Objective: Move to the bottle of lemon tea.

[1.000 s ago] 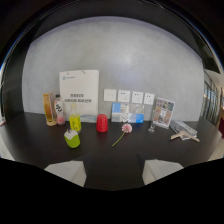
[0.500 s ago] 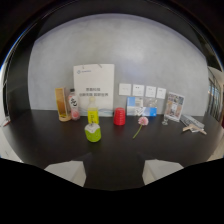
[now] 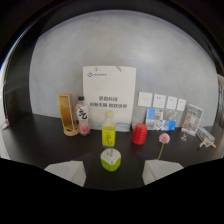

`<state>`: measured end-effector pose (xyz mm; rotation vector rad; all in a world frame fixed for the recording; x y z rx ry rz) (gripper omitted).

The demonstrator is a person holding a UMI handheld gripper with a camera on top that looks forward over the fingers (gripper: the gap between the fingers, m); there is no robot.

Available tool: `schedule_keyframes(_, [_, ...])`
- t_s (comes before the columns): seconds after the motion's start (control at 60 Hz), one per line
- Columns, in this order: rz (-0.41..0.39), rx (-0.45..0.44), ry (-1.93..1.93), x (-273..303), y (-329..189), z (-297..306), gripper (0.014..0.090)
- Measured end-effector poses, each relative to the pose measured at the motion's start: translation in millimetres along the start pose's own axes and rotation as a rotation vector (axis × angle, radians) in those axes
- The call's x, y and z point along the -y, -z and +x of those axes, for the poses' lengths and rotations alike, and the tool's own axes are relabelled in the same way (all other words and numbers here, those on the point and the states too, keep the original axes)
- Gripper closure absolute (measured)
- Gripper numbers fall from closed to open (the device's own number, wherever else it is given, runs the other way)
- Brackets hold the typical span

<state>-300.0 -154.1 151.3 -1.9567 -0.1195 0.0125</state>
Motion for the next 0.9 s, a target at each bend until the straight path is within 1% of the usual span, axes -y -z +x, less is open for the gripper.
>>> schedule_keyframes(0.233, [-0.059, 0.010, -0.038, 15.5, -88.2, -11.3, 0.0192])
schedule_keyframes(0.4, [-0.110, 0.004, -0.045, 11.0, -128.8, -13.1, 0.0191])
schedule_keyframes(0.617, [-0.139, -0.006, -0.042, 5.6, -154.1, -11.7, 0.0190])
schedule_keyframes(0.9, [-0.150, 0.008, -0.027, 0.6, -161.8, -20.4, 0.0193])
